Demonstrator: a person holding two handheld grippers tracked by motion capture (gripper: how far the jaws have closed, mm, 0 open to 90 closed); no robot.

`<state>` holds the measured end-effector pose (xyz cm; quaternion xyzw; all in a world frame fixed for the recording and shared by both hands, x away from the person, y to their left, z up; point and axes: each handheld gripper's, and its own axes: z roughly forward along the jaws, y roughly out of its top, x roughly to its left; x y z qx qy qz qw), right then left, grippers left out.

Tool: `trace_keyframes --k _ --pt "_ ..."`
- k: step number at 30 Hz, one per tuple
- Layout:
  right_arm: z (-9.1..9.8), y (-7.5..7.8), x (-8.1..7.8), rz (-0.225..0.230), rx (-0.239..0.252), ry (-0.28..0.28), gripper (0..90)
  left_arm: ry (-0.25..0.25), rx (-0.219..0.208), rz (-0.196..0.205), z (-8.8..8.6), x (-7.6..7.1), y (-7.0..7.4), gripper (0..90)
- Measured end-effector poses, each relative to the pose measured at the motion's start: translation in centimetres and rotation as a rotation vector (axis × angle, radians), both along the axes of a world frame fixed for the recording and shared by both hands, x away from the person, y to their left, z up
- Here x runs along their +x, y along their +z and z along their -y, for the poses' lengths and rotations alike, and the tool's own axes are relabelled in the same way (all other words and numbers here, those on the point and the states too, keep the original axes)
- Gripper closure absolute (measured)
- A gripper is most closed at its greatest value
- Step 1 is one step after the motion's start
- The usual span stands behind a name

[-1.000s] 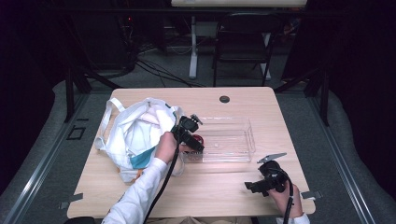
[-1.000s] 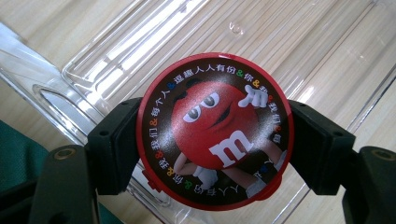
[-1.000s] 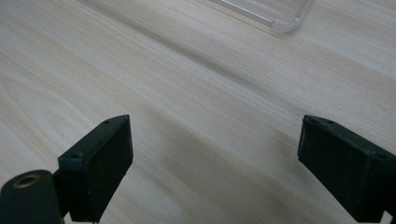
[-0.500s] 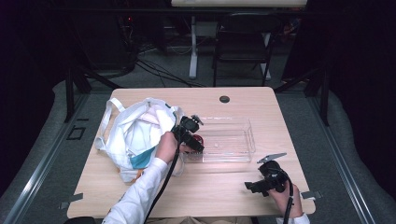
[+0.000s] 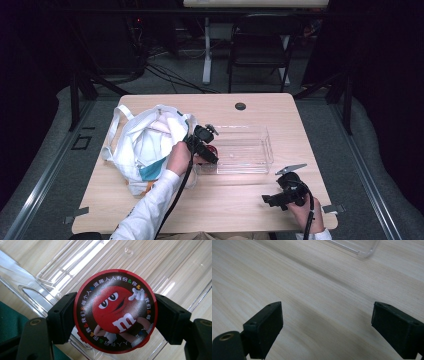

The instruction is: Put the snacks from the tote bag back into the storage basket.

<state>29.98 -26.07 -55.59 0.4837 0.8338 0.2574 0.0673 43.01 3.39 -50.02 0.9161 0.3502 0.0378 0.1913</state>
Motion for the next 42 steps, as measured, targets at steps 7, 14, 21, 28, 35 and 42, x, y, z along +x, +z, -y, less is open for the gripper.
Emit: trace_keyframes --k 7,14,21,28,35,42 --pt "0.0 -0.1 0.0 0.005 0.012 -0.008 9.8 -0.001 -0.001 -0.004 0.0 0.0 0.0 25.5" --pt "-0.1 0.0 0.0 0.004 0.002 -0.001 9.8 0.008 -0.035 0.005 -0.4 0.1 0.6 22.1" --pt "-0.1 0.1 0.1 0.008 0.01 0.005 9.7 0.014 -0.063 0.022 -0.8 0.1 1.8 17.8" --pt "-0.3 0.1 0.1 0.013 0.012 0.012 9.7 0.015 -0.085 0.051 -1.4 -0.2 3.8 14.6" --pt "-0.2 0.3 -0.2 0.011 0.013 0.017 9.7 0.025 -0.097 0.091 -2.5 -0.6 5.6 9.5" --pt "0.2 0.3 -0.5 0.012 0.013 0.0 9.7 0.022 -0.091 0.121 -3.6 -1.1 7.1 8.5"
